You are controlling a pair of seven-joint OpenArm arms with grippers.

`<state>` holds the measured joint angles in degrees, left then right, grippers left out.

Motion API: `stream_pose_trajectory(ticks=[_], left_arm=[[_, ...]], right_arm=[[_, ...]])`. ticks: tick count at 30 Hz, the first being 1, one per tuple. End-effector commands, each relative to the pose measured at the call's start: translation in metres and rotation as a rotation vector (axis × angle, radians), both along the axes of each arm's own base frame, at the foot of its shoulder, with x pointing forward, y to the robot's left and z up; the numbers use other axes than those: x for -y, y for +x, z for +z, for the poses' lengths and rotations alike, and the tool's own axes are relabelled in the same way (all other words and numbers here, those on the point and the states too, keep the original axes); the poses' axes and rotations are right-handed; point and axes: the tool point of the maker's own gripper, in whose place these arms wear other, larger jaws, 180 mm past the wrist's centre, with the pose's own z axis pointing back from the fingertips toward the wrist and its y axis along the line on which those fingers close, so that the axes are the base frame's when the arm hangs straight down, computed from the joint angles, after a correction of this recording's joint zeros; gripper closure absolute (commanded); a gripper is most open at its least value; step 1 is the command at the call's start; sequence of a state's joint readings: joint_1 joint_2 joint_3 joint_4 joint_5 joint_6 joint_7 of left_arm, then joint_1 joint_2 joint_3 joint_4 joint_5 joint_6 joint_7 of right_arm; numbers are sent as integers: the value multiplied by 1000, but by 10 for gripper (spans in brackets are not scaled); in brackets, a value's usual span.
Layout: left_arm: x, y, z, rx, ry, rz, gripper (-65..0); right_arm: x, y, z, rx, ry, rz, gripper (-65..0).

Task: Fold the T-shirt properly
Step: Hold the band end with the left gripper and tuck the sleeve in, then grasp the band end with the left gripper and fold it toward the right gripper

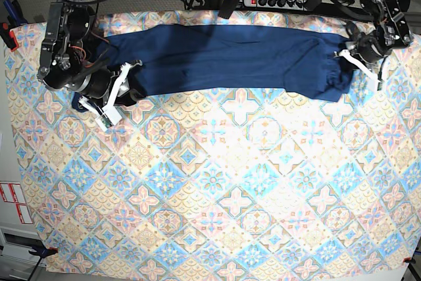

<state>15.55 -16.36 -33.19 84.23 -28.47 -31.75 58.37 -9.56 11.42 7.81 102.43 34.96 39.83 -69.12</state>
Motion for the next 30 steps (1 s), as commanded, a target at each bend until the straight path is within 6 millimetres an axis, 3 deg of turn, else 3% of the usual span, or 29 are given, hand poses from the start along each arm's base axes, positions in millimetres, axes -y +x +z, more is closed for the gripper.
stream_pose_trajectory(ticks=[1,5,9,12,18,21,25,30], left_arm=[[-7,19,16,71,17,-3,0],[-14,33,27,109,34,-4,0],[-30,34,37,138,48,48,0],[-22,35,48,138,49,13,0],[32,28,84,219,-12,-77,0],[68,28,95,237,-38,-164,0],[112,24,95,231,-102,-235,0],[152,26,91,234,-185,-278,0]], right_arm=[[-2,8,12,46,20,5,-157],[-1,8,11,45,18,4,-157],[2,7,11,43,14,-2,-157],[2,4,9,36,12,-2,-157],[2,3,8,33,12,-2,-157],[2,4,9,36,12,-2,-157],[3,5,10,39,10,-4,-157],[24,7,13,49,-10,-59,-157]])
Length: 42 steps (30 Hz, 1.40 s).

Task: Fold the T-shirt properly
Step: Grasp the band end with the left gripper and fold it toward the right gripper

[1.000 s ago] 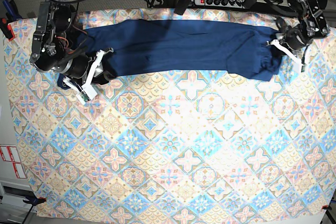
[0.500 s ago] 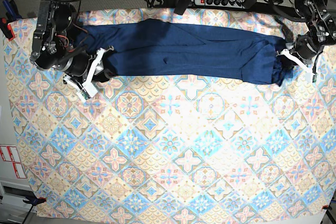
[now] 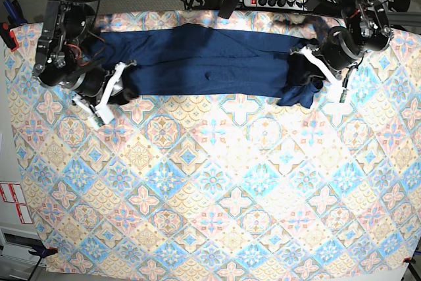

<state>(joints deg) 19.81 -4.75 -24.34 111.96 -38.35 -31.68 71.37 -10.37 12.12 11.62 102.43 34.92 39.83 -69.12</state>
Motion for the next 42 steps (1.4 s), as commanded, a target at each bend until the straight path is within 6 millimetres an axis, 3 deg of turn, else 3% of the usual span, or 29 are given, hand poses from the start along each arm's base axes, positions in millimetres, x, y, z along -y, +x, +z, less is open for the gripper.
stream_pose_trajectory(ticks=[1,11,17,22,26,28,32,37,40,42], left_arm=[[13,9,12,53,-41,-11,0],[91,13,2,20,-173,-175,0],[100,13,-6,-22,-167,-175,0],[98,6,-13,-54,-135,-191,-19],[97,-7,-20,-125,-102,-233,-203],[98,-8,-17,-121,-120,-245,-263],[92,-5,-5,-87,-167,-257,-281],[64,3,9,-48,-198,-220,-277],[41,6,7,-54,-152,-175,-277],[36,4,2,-70,-113,-181,-277]], right_arm=[[4,9,14,53,10,-8,-157],[48,15,26,84,-62,-78,-157],[54,15,28,87,-82,-73,-157],[54,16,28,88,-82,-73,-157],[54,16,28,88,-82,-73,-157],[54,16,28,88,-81,-72,-157],[54,22,32,104,-80,-73,-157],[54,22,33,105,-80,-73,-157],[54,22,33,105,-80,-73,-157],[53,22,32,103,-79,-71,-157]])
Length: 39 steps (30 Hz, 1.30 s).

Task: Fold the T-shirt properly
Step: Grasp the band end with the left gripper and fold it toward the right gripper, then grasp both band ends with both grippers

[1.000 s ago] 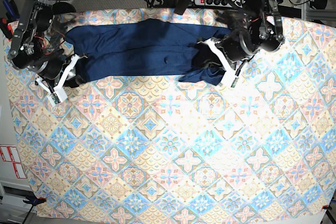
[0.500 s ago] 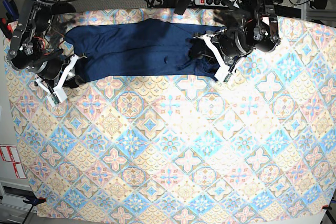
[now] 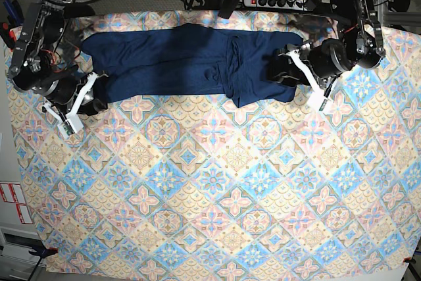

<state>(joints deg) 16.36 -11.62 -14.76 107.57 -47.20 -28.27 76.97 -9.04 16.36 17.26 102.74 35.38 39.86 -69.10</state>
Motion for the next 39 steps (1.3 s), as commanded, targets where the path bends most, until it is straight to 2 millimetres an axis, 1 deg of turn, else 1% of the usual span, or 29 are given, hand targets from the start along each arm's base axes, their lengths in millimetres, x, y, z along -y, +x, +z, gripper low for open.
stream_pose_trajectory(ticks=[1,3,5,9,11,13,15,18,23,26,31,34,35,39], left_arm=[[5,2,5,21,-7,-16,-276],[11,-2,1,9,4,-43,-276],[12,-6,-4,-3,23,-54,-276],[4,-9,-9,-15,67,-44,-276],[-3,-9,-11,-12,100,-31,-276],[-14,-5,-11,0,125,0,-276],[-22,-4,-11,5,141,20,-276],[-23,-3,-11,8,143,23,-276],[-23,0,-9,16,142,26,-276],[-23,1,-9,17,142,27,-276],[-23,1,-9,17,142,27,-276],[-23,1,-9,17,142,27,-276],[-23,1,-9,17,142,27,-276],[-23,1,-9,17,140,28,-276]], right_arm=[[1,8,12,47,2,9,-157],[0,8,12,46,2,12,-157],[0,8,11,42,2,11,-157],[2,7,9,37,-2,9,-160],[13,5,4,12,-31,3,-161],[20,0,-8,-35,-58,9,-161],[22,-9,-24,-104,-83,27,-162],[28,-22,-47,-198,-120,33,-175],[32,-38,-72,-292,-98,17,-234],[34,-45,-81,-327,-87,5,-254],[39,-58,-98,-393,-62,-26,-251],[39,-64,-107,-425,-46,-33,-254],[39,-61,-106,-423,-43,-36,-254],[41,-60,-109,-431,-31,-52,-254]])
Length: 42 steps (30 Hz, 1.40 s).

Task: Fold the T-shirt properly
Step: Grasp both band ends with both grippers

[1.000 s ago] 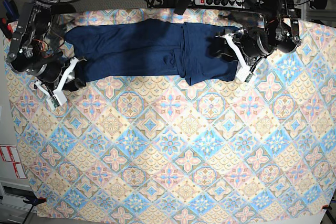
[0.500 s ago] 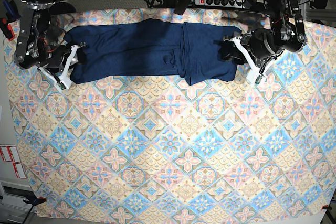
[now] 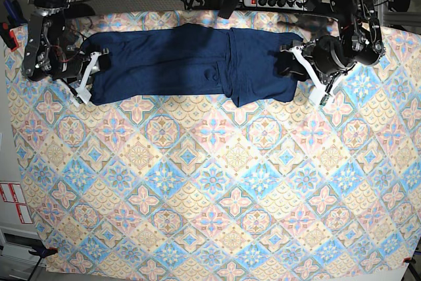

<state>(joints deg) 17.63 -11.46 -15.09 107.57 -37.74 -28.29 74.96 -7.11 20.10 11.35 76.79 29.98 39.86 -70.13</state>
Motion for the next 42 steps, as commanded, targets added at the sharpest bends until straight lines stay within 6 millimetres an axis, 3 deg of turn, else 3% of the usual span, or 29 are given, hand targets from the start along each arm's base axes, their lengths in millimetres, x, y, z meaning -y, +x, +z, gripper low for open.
stream_pose_trajectory(ticks=[1,4,8,15,21,25,34,42], left_arm=[[0,8,9,42,-9,-2,-276],[0,8,10,44,-9,-2,-276],[0,12,12,53,-9,-2,-276],[0,13,12,56,-9,-2,-275],[0,13,12,56,-9,-2,-275],[1,13,12,56,-11,-2,-275],[1,13,13,58,-11,-2,-275],[2,21,17,108,-33,24,-275]], right_arm=[[9,8,6,20,-15,-4,-255],[10,6,1,1,-6,-17,-255],[-11,15,-2,9,84,-50,-256],[-23,10,-8,-14,137,-67,-256],[-43,14,2,5,263,-92,-256],[-45,1,-2,-22,268,-94,-256],[-64,1,-5,-23,311,-97,-249],[-74,-1,-8,-33,336,-102,-96]])
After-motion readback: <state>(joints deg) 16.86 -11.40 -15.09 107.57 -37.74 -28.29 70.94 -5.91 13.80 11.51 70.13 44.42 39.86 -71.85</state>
